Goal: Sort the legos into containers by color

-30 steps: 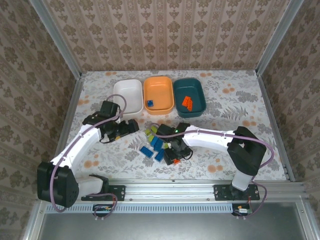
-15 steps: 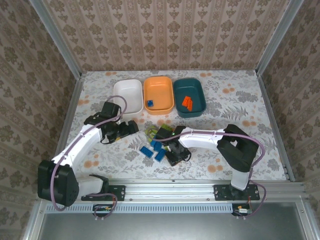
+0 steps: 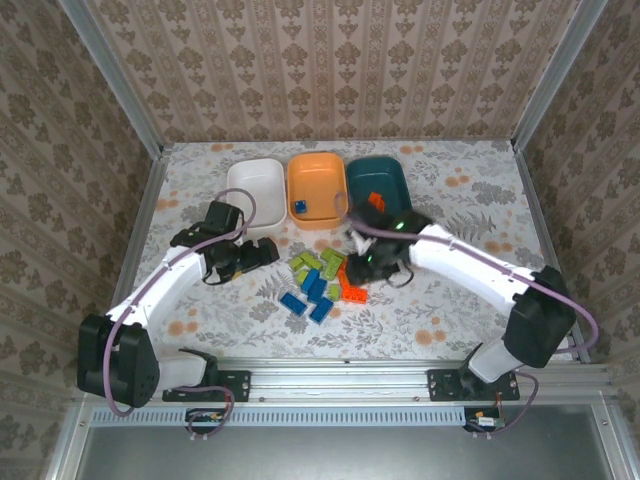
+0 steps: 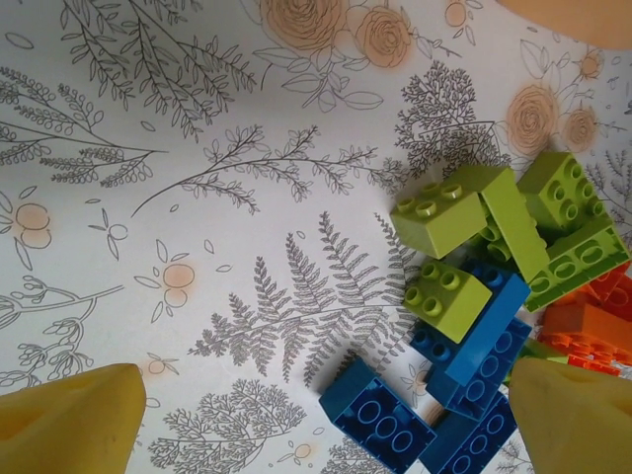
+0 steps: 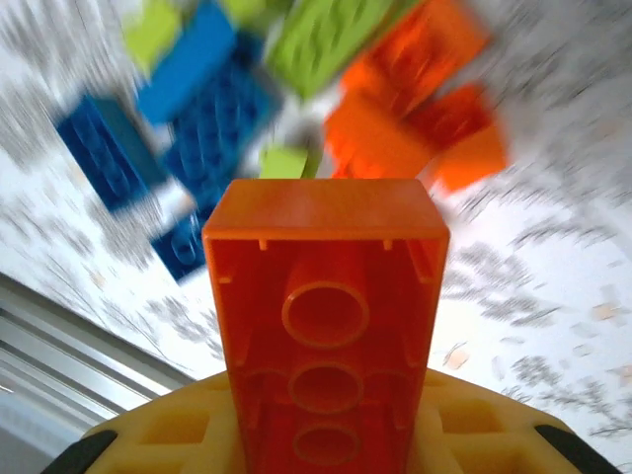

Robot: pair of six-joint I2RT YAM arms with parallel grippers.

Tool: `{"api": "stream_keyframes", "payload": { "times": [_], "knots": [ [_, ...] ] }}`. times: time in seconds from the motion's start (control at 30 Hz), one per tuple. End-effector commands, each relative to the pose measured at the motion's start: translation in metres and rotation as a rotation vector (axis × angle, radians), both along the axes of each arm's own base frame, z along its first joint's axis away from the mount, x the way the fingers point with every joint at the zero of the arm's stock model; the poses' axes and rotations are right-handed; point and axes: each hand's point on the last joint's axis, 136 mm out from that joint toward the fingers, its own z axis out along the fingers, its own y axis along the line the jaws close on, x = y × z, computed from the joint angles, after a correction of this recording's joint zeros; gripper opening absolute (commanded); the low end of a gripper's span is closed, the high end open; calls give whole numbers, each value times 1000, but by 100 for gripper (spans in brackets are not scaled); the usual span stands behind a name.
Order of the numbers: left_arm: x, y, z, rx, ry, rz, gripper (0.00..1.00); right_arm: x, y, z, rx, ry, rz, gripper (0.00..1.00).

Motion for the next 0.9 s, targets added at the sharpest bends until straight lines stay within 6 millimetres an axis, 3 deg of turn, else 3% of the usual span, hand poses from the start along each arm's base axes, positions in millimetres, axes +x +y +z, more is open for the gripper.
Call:
{"api": "stream_keyframes", "payload": {
  "times": [0.0,0.17,0.27,0.43,0.67,0.87],
  "knots": [
    [9,-9,15,-40,-40,1,96,29,-19,26,79,18,-93,31],
    [8,-19,17,-46,-42,-31,96,98,-52,31,116,19,-259,31],
    [7,-24,15,-40,-31,-45,96,132,-66,14,78,35,-321,31],
    [0,-30,11,-41,6,-72,96,175,-69,-22,26,40,-351,30],
    [-7,-31,14,-26,19,-105,96,209,-70,-63,-60,69,-368,30],
    [-11,-27,15,6,30,-144,96,216,-75,-85,-124,108,-368,35]
  ]
}}
